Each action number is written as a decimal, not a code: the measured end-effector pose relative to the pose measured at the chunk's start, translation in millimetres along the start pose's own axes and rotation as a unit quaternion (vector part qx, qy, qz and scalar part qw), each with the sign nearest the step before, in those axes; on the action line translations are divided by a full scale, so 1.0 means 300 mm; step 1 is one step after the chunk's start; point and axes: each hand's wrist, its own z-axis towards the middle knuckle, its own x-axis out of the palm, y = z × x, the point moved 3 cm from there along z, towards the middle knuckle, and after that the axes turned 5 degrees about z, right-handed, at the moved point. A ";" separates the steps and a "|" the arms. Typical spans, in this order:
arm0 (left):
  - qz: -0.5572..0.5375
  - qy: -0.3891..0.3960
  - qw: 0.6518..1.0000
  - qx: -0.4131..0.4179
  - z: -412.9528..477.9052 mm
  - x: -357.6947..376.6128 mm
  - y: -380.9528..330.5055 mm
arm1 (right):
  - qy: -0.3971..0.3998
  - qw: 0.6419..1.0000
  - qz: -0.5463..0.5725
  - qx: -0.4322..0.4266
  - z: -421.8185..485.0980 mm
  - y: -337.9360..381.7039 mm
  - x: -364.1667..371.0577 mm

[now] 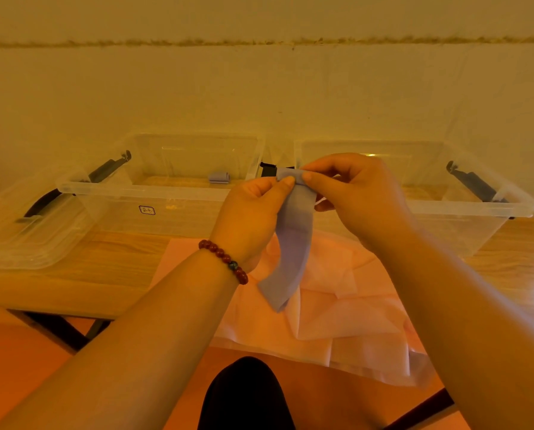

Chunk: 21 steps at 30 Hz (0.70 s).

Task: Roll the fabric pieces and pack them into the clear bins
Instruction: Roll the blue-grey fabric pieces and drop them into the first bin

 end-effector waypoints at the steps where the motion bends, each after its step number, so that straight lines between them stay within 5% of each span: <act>1: -0.011 -0.004 1.000 -0.013 0.000 0.002 0.002 | -0.013 1.000 -0.018 -0.013 -0.002 0.002 0.001; 10: -0.017 0.016 0.998 -0.065 -0.010 -0.001 0.029 | -0.052 0.991 -0.072 -0.102 -0.015 -0.008 0.014; 21: -0.037 -0.010 0.999 -0.032 -0.007 -0.007 0.014 | -0.035 0.995 -0.011 -0.094 -0.027 0.006 0.025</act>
